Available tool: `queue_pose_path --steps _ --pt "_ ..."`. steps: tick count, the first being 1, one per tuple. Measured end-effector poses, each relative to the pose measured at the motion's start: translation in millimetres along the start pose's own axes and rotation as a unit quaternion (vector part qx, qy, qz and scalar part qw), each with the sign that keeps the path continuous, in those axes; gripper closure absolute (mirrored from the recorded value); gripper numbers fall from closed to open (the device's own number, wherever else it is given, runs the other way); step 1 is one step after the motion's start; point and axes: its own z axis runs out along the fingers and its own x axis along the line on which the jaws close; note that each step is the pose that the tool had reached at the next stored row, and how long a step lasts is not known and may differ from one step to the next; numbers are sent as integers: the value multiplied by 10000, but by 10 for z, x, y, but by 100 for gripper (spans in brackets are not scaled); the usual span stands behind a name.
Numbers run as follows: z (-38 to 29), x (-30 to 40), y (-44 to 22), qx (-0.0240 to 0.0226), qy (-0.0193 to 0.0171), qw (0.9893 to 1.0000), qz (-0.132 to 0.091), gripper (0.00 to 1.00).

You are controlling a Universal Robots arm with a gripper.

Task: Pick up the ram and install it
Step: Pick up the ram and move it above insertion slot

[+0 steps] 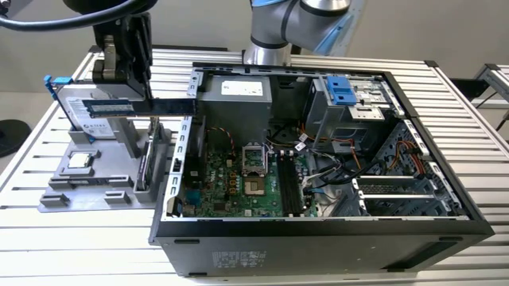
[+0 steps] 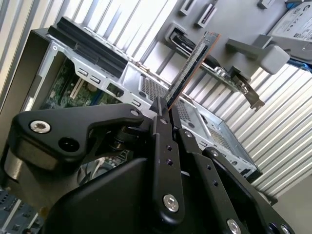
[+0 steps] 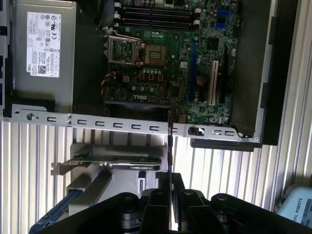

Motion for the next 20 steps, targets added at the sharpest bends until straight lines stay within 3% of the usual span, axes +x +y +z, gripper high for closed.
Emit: queue_pose_path --steps 8,20 --pt "-3 -5 83 2 0 10000 0 100" --pt "-9 -18 306 22 1 10000 1 100"
